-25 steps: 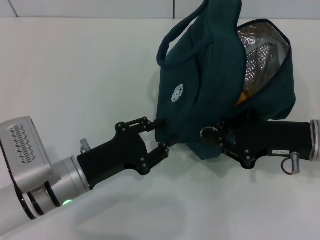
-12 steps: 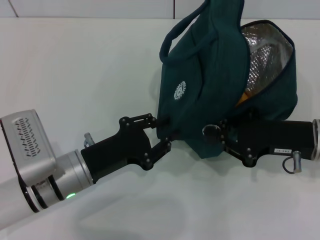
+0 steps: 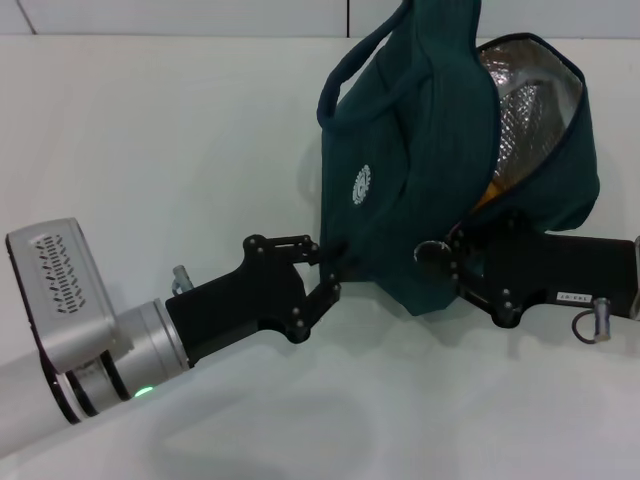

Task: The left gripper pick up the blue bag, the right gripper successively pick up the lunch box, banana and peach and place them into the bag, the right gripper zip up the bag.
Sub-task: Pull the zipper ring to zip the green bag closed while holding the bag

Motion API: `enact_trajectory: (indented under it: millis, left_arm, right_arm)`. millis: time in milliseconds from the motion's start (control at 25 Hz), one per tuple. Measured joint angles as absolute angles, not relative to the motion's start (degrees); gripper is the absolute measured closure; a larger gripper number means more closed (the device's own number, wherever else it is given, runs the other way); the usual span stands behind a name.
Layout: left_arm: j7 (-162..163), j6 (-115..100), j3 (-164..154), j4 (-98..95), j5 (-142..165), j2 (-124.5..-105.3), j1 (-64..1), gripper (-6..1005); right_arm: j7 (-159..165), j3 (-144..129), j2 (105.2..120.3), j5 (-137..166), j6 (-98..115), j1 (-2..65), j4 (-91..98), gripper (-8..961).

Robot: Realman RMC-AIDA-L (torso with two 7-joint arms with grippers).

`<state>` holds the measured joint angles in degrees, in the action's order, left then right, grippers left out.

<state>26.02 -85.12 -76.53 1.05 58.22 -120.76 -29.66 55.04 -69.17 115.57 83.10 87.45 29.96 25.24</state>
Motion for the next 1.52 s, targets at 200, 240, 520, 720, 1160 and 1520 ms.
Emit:
enact_trajectory:
  millis: [200,240,520,720,1160,1520]
  left_arm:
    - [26.01,-85.15,-76.47,1.05,57.85,-120.76,-29.44,844]
    - [26.01,-85.16,-76.47,1.05,57.84,-120.76,-29.45,848]
    - [26.01,-85.13,-76.49,1.11,57.9,-120.76,-29.34,876]
    - [26.01,-84.73,-76.48,1.21,57.97,-120.76,-29.28,907]
    - [26.0,-82.26,-76.55,1.04,57.97,-120.76,-29.25,940]
    - [25.99,-82.31,-76.55,0.95,57.72,-120.78,-29.31,940]
  right_arm:
    - [54.85,-69.17,115.57,83.05,87.56,29.6,25.24,913]
    - [54.81,-69.17,115.57,83.03,87.64,29.53,25.24,913]
    - [53.3,-69.16,115.56,78.87,88.16,27.79,25.37,913]
    - [51.05,-69.16,115.57,73.77,88.99,26.39,25.23,913]
    - [48.52,-69.18,115.68,67.3,91.31,25.48,23.7,913]
    - [45.69,-69.2,115.72,59.81,95.25,25.45,19.0,911]
